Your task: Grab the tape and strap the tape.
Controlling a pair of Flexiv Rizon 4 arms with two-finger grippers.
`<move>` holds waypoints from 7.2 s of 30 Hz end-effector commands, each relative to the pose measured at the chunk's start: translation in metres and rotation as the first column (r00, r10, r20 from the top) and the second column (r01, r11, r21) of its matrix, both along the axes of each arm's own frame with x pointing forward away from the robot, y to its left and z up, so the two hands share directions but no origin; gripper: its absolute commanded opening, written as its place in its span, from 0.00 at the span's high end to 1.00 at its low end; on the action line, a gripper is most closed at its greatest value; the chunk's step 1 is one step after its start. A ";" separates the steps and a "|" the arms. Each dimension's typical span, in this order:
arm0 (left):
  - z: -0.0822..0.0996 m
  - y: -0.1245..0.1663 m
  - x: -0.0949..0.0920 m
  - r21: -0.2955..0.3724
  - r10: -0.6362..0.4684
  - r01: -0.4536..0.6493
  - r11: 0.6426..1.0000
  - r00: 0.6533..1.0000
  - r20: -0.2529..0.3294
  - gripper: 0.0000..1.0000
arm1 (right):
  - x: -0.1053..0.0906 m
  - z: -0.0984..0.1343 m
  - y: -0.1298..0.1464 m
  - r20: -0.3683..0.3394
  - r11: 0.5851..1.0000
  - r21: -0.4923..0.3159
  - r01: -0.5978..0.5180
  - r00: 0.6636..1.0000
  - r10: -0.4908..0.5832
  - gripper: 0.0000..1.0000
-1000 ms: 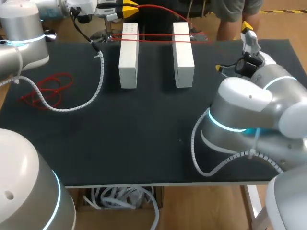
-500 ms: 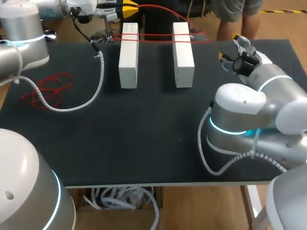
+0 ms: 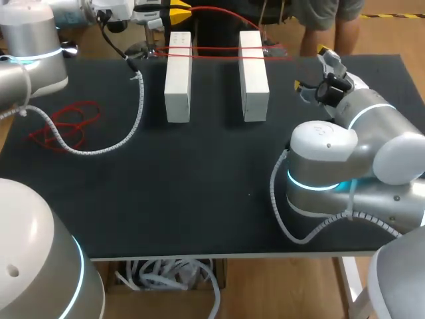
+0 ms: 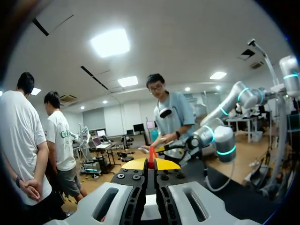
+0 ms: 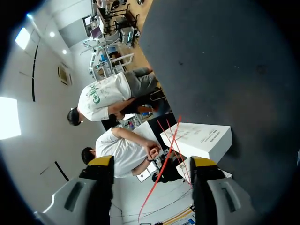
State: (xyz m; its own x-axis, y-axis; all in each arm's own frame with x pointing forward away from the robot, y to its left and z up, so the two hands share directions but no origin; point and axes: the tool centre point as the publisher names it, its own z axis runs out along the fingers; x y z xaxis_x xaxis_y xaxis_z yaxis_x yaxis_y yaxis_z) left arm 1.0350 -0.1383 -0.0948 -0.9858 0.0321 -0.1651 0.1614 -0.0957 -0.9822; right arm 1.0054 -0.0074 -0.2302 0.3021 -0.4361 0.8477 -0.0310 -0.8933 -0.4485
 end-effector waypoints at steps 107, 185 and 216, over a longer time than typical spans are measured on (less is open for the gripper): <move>-0.032 -0.016 0.011 0.572 -0.004 0.217 0.791 0.937 -0.350 1.00 | 0.012 0.038 -0.012 -0.087 0.949 -0.261 -0.175 0.984 0.158 1.00; 0.001 -0.050 0.000 0.861 0.044 0.132 0.492 0.983 -0.176 1.00 | 0.027 0.043 -0.009 0.218 0.857 -0.485 0.172 0.973 -0.072 1.00; 0.001 -0.050 0.000 0.861 0.044 0.132 0.492 0.983 -0.176 1.00 | 0.030 0.061 -0.024 0.081 0.204 -0.977 0.058 0.991 0.110 1.00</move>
